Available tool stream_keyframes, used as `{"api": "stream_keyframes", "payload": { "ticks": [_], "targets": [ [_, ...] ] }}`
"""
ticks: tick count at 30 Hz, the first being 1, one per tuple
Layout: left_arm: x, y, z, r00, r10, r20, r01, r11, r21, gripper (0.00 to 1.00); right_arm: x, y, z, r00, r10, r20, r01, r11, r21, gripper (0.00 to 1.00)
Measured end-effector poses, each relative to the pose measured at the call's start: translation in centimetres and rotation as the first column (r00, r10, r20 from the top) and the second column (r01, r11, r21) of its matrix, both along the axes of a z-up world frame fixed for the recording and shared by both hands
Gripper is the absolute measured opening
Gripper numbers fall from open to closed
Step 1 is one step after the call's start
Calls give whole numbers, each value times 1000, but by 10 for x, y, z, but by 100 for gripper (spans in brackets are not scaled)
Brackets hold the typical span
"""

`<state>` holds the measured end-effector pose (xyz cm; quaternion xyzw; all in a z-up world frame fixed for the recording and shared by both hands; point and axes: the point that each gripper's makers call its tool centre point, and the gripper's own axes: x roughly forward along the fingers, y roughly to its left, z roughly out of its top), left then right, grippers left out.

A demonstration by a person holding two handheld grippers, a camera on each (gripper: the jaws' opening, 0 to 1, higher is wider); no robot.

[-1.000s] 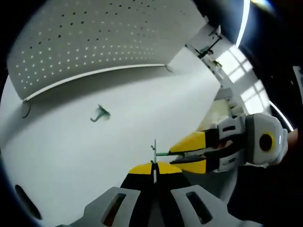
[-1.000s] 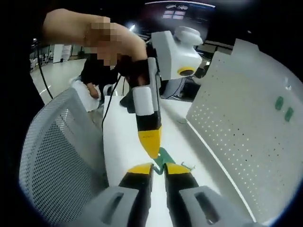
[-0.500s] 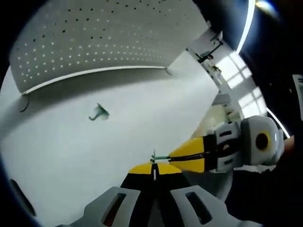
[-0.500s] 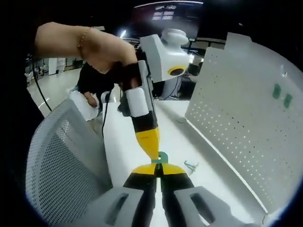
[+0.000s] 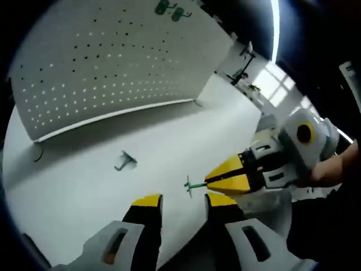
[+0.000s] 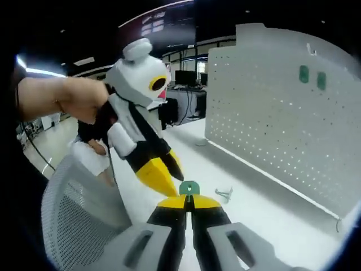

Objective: Insert the hook assembly into the mounting plate slot until the hook locks in place.

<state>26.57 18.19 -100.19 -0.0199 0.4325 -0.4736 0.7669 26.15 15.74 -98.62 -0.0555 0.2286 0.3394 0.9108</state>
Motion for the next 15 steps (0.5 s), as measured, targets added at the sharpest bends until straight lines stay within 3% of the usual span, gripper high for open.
{"api": "stream_keyframes", "payload": {
  "ticks": [4, 5, 8, 11, 15],
  "targets": [
    [8, -1, 10, 996, 17, 90, -13, 999, -48, 47, 10, -7, 13, 998, -58, 1, 58, 995, 78, 0],
    [8, -3, 14, 990, -5, 138, 14, 998, -61, 50, 11, -8, 15, 998, -66, 3, 66, 994, 85, 0],
    [8, -4, 18, 986, -11, 166, 25, 996, -85, 59, 17, -10, 23, 996, -91, 7, 90, 989, 119, 0],
    [9, -7, 24, 980, 10, 197, 13, 993, -116, 76, 23, -9, 34, 994, -104, 24, 98, 980, 171, 0],
    [13, -6, 32, 967, 41, 250, -6, 990, -139, 90, 31, -11, 42, 991, -126, 38, 117, 977, 179, 0]
  ]
}}
